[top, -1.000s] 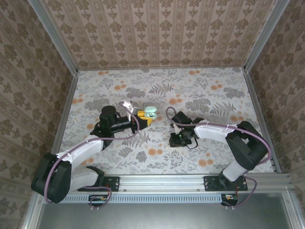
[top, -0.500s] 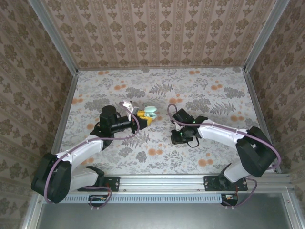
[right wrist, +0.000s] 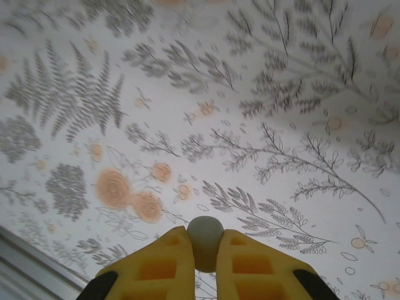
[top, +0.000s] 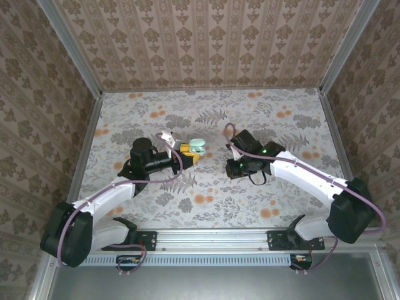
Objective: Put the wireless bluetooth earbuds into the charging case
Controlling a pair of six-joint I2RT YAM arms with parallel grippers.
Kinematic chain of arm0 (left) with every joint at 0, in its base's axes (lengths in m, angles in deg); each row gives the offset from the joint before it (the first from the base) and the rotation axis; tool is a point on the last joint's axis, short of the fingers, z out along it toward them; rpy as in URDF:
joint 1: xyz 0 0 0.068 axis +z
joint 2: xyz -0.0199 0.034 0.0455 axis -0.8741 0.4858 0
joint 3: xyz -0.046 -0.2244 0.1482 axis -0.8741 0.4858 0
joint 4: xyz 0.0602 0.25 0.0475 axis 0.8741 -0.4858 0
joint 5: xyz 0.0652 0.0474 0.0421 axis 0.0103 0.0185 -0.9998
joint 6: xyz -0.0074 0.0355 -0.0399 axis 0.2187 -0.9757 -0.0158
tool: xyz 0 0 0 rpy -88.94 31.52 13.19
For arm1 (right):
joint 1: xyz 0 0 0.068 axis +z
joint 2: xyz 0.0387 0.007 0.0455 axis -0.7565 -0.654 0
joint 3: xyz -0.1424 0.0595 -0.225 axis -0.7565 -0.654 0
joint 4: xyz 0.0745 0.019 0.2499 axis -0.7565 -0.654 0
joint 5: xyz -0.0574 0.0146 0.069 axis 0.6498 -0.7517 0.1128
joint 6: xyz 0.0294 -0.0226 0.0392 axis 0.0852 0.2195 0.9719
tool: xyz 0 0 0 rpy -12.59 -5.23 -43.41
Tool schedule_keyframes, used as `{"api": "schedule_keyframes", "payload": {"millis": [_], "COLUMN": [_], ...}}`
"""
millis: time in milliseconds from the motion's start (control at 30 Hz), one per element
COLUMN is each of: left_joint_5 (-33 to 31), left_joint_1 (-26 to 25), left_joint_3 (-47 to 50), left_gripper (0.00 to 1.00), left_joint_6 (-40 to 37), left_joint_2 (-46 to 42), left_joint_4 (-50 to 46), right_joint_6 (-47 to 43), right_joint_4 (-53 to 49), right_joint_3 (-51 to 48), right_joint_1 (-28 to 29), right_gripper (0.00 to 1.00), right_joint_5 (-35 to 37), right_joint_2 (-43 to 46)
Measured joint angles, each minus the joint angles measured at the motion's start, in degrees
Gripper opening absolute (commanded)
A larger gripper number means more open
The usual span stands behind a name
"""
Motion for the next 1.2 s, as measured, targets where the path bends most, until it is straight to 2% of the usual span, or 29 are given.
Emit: {"api": "schedule_keyframes", "payload": {"millis": [267,600,967,1200], "left_joint_5": [0.1,2.0,4.7,5.0], "left_joint_1": [0.0,0.0,-1.0,-2.3], "left_joint_3": [-1.1,-1.3,-2.7,-3.0], "left_gripper": [0.0,0.0,0.0,0.0], "left_joint_6": [-0.7,-1.1,-2.2,-2.8], "left_joint_2": [0.0,0.0,0.0,0.0], "left_joint_4": [-0.9,-0.9,0.5,0.9], "right_joint_6": [-2.6,-5.3,-9.6,-11.2], "right_joint_4": [-6.0,-11.9,-17.4,-18.9], "right_joint_3": [9.2,20.5,31.3,33.1], "right_joint_1": [0.0,0.7,6.0,8.2], "right_gripper": [0.11,0.11,0.1,0.1], "right_joint_5": [0.9,1.1,4.5,6.1], "right_joint_2": [3.3,3.4,0.8,-1.1]}}
